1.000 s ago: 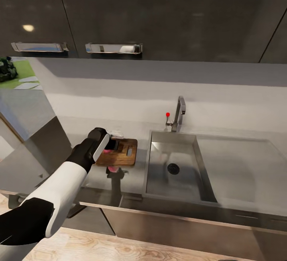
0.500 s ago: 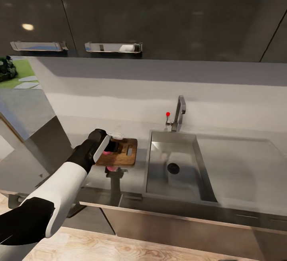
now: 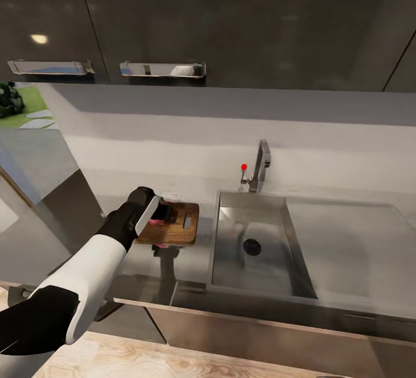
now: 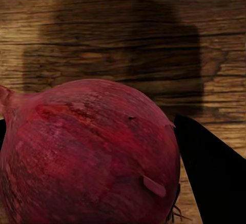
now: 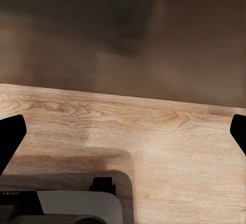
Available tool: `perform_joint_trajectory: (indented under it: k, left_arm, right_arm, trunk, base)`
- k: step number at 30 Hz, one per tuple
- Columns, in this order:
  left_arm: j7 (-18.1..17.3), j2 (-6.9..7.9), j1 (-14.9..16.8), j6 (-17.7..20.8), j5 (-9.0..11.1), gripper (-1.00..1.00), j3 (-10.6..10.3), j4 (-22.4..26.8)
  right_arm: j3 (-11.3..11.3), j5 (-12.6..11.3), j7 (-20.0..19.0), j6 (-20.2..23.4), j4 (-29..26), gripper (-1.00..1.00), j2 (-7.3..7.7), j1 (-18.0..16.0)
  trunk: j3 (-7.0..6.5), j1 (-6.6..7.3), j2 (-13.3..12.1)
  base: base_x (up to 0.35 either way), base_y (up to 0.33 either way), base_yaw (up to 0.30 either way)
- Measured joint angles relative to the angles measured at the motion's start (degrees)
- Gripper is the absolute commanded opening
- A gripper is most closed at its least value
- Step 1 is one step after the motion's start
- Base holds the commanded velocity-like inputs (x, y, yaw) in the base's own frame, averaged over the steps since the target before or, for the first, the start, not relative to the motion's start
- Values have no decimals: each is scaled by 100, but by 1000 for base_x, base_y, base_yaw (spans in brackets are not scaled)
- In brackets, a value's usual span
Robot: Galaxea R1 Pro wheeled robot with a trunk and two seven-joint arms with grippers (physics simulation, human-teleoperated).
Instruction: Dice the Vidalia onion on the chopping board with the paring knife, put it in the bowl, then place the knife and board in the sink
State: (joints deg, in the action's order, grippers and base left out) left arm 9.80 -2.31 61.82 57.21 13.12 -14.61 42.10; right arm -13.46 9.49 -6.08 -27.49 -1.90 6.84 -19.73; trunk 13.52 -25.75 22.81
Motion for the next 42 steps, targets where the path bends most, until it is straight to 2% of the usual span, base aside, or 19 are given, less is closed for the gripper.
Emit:
perform_joint_trajectory:
  k: [14, 42]
  left_arm:
    - [-3, 3, 0, -9, -7, -100, -1, -199]
    - [-3, 9, 0, -10, -16, -100, 1, -213]
  right_arm:
    - [0, -1, 0, 0, 9, 100, -1, 0]
    - [0, 1, 0, 0, 9, 100, -9, 0]
  trunk:
    - [0, 0, 0]
    - [0, 1, 0]
  base:
    - [0, 0, 0]
    - [9, 0, 0]
